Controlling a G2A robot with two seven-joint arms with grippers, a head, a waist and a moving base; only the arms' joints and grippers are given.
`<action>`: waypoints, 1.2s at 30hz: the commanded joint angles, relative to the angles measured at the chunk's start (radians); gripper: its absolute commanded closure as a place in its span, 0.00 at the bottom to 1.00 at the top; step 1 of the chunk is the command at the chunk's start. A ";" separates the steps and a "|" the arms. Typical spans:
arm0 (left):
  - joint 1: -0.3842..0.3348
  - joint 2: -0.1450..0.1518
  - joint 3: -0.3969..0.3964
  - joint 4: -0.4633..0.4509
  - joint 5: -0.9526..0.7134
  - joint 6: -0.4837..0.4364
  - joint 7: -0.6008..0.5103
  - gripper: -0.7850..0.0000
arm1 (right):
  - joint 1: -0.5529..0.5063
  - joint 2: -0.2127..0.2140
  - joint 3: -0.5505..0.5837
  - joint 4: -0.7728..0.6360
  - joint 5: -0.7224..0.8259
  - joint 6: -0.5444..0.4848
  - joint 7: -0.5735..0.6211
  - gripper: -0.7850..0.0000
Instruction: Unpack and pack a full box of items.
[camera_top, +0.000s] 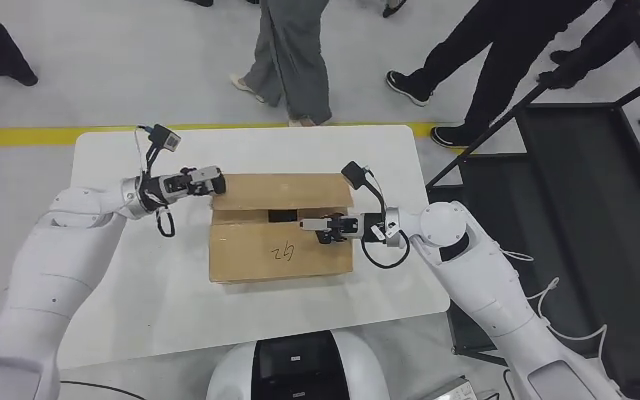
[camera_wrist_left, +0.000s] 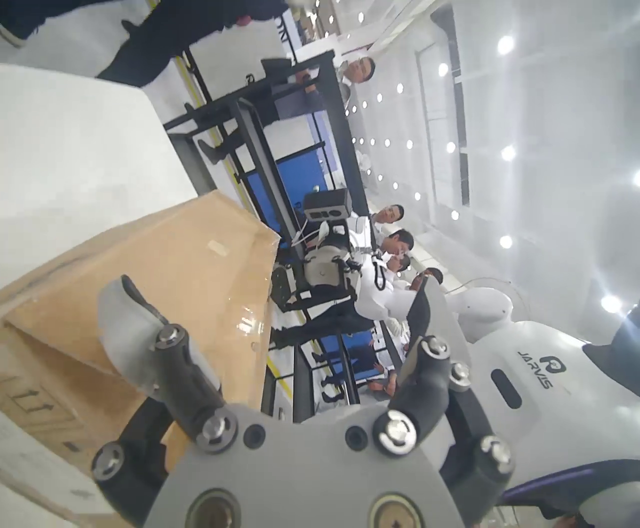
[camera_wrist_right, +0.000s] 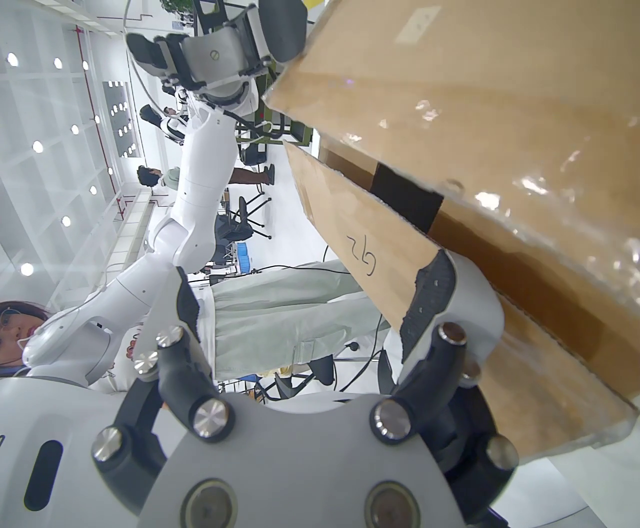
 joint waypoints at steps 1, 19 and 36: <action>0.005 0.003 0.002 -0.012 0.015 0.022 -0.021 0.00 | 0.000 0.000 0.000 0.000 0.000 0.000 0.000 0.00; 0.034 0.008 -0.012 -0.030 0.129 0.016 -0.001 0.00 | -0.009 -0.001 0.002 0.003 -0.001 0.004 -0.031 0.00; 0.055 0.019 -0.053 -0.075 0.114 0.131 -0.122 0.00 | -0.047 0.002 0.018 0.029 -0.026 0.049 -0.131 0.00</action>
